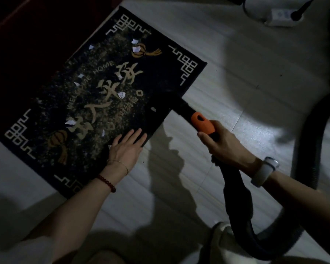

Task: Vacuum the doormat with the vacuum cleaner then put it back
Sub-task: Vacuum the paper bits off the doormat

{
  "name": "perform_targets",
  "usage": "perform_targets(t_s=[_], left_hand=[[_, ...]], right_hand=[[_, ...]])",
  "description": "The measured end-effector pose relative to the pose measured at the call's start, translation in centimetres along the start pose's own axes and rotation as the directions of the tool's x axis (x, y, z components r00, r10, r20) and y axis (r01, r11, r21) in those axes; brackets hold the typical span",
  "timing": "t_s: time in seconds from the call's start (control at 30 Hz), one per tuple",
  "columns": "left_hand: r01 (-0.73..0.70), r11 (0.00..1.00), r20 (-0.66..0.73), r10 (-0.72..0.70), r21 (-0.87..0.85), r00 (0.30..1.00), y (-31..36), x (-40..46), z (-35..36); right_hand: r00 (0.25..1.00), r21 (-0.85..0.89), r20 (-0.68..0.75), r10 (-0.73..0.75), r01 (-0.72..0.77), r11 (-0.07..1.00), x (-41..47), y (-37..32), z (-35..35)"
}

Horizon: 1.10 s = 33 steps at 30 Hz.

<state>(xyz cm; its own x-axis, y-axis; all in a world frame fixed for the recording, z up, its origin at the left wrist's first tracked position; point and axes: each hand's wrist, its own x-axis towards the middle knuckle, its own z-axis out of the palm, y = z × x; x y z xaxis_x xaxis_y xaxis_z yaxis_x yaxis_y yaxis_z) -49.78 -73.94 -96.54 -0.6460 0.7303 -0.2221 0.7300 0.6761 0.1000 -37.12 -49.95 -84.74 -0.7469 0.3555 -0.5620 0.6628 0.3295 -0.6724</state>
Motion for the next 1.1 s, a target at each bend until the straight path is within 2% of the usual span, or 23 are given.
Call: perform_targets(t_s=[0.07,0.2,0.23,0.4,0.53,0.7,0.77,0.83,0.9,0.97,1.03,1.1], left_hand=[[0.039,0.999,0.101,-0.038,-0.004,0.994,0.5,-0.1,0.2],[0.056,0.997,0.056,-0.052,-0.056,0.997,0.3,-0.1,0.3],[0.057,0.996,0.032,-0.055,-0.062,0.998,0.4,-0.1,0.4],[0.030,0.998,0.028,-0.028,-0.050,0.999,0.0,0.1,0.7],[0.037,0.999,0.051,-0.036,-0.016,0.998,0.5,0.3,0.1],[0.093,0.995,0.201,-0.084,-0.040,0.976,1.3,2.7,-0.2],[0.099,0.993,0.236,-0.081,-0.065,0.968,1.5,3.0,-0.7],[0.099,0.993,0.247,-0.082,-0.060,0.966,1.5,2.9,-0.9],[0.086,0.996,0.220,-0.078,-0.027,0.972,1.5,2.5,-1.1],[0.065,0.998,0.129,-0.063,-0.017,0.990,1.3,1.4,-0.9],[0.061,0.998,0.008,-0.060,-0.033,0.998,0.9,0.1,-0.9],[0.099,0.995,0.002,-0.099,-0.012,0.995,0.4,-1.2,-0.4]], right_hand=[[0.999,0.000,0.027,-0.020,0.020,1.000,-0.7,0.0,-0.4],[0.984,0.139,-0.180,-0.003,0.029,0.990,1.8,-0.5,-2.3],[0.981,0.156,-0.194,0.006,0.025,0.987,2.4,-0.8,-2.3],[0.998,-0.020,-0.014,-0.066,0.065,0.998,0.5,0.0,1.1],[0.993,-0.056,0.110,-0.047,0.053,0.997,-1.6,0.4,0.8],[0.989,0.085,-0.140,-0.058,0.070,0.994,2.3,-1.5,-2.2],[0.985,0.119,-0.163,-0.047,0.067,0.991,4.1,-2.7,-2.4],[0.991,0.079,-0.123,-0.060,0.070,0.994,4.6,-3.4,-1.4],[0.996,0.002,-0.030,-0.082,0.082,0.997,3.1,-3.1,0.5],[0.996,-0.035,0.053,-0.071,0.073,0.997,1.0,-2.2,1.8],[0.997,-0.012,0.050,-0.057,0.058,0.998,-0.1,-1.7,1.7],[0.997,0.042,-0.028,-0.067,0.068,0.997,0.3,-1.8,0.8]])
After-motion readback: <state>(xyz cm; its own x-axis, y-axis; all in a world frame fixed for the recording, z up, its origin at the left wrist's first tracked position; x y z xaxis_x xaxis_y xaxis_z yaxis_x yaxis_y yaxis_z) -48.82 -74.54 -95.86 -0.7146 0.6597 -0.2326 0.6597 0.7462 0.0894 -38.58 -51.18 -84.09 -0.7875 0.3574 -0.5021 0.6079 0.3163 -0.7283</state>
